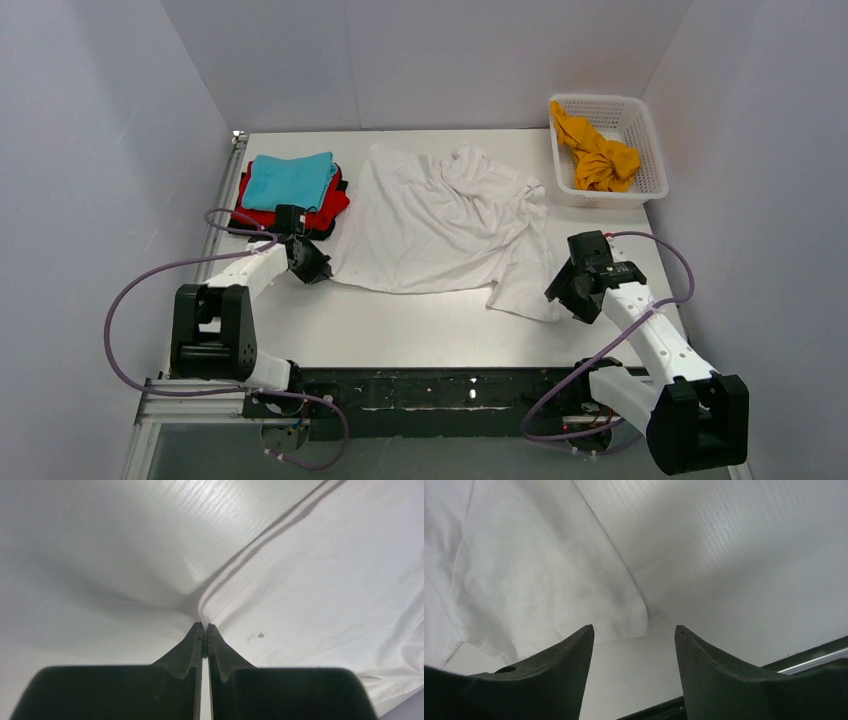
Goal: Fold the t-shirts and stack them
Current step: Flatten out the tshirt
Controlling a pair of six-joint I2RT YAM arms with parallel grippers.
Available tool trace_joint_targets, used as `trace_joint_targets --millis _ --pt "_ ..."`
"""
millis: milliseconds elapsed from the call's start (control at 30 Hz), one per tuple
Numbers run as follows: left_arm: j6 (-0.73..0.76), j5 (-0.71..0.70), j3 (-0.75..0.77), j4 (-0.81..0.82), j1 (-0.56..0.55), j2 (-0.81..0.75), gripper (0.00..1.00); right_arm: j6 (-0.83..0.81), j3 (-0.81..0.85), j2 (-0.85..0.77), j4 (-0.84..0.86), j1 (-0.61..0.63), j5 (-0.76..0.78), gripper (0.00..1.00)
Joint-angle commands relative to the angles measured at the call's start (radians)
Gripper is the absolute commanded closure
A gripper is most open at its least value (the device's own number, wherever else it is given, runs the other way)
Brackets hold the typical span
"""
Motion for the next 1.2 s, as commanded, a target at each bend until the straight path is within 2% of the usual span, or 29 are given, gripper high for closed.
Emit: trace_joint_targets --millis 0,200,400,600,900,1067,1167 --pt "-0.005 -0.062 -0.053 -0.19 -0.003 -0.115 1.0 -0.002 0.017 0.031 -0.01 -0.01 -0.113 0.34" --pt "-0.081 -0.1 -0.165 -0.257 -0.004 -0.253 1.0 -0.008 -0.045 0.085 0.066 -0.009 -0.134 0.4" --pt "-0.092 -0.115 -0.245 -0.313 -0.014 -0.385 1.0 -0.011 -0.048 0.166 0.094 -0.009 -0.176 0.55" --pt "-0.106 -0.11 -0.302 -0.321 -0.025 -0.435 1.0 -0.009 -0.077 0.164 0.078 -0.009 -0.164 0.53" --pt "-0.12 -0.109 -0.328 -0.342 -0.036 -0.494 1.0 -0.01 -0.049 0.112 -0.005 -0.01 -0.037 0.49" --pt "-0.116 -0.113 -0.322 -0.35 -0.036 -0.501 1.0 -0.026 -0.079 0.163 0.093 -0.009 -0.137 0.5" --pt "-0.116 -0.109 -0.319 -0.35 -0.037 -0.496 1.0 -0.032 -0.082 0.205 0.134 -0.009 -0.191 0.55"
